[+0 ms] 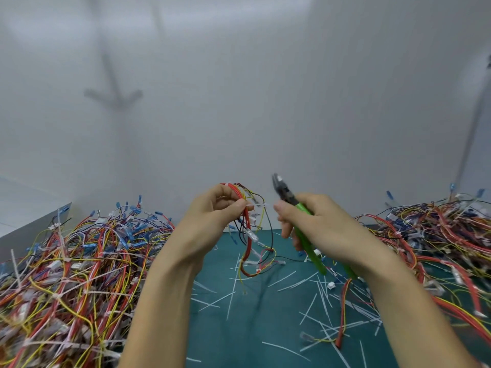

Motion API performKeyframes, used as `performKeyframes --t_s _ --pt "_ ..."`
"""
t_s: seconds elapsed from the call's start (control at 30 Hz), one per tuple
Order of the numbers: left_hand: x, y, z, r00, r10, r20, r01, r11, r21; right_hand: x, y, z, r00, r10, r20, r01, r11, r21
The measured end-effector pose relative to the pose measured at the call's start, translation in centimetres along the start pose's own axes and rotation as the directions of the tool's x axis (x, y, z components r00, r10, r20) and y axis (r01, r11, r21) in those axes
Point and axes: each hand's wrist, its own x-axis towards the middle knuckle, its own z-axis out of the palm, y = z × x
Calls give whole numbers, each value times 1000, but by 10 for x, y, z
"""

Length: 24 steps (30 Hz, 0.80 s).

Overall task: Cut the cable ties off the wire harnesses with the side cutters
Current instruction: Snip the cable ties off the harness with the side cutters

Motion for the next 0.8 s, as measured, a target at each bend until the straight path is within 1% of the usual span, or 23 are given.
performKeyframes --t_s 0.07,0.13,0.2,0.27,0.4,0.73,0.8 --pt "1 -1 1 1000 17 -19 -17 1000 -15 0 0 7 999 2 53 8 985 -174" --pt "3 -3 1 998 34 -51 -34 999 -3 -1 0 12 997 9 78 17 945 -325" --pt "4 -4 1 996 51 -79 -48 998 44 -1 0 14 996 7 88 28 921 -388" --pt "5 -6 1 992 65 -104 -56 995 88 -3 -2 13 995 4 101 36 921 -388" --pt "6 -6 1 989 62 -138 -45 992 121 -5 -6 13 993 -29 112 74 906 -418" --pt "7 -6 0 987 76 -142 -60 992 108 -5 -6 16 994 -79 74 101 918 -383" --pt "7 -6 0 986 81 -144 -65 992 113 -5 -6 16 993 -76 86 102 928 -358"
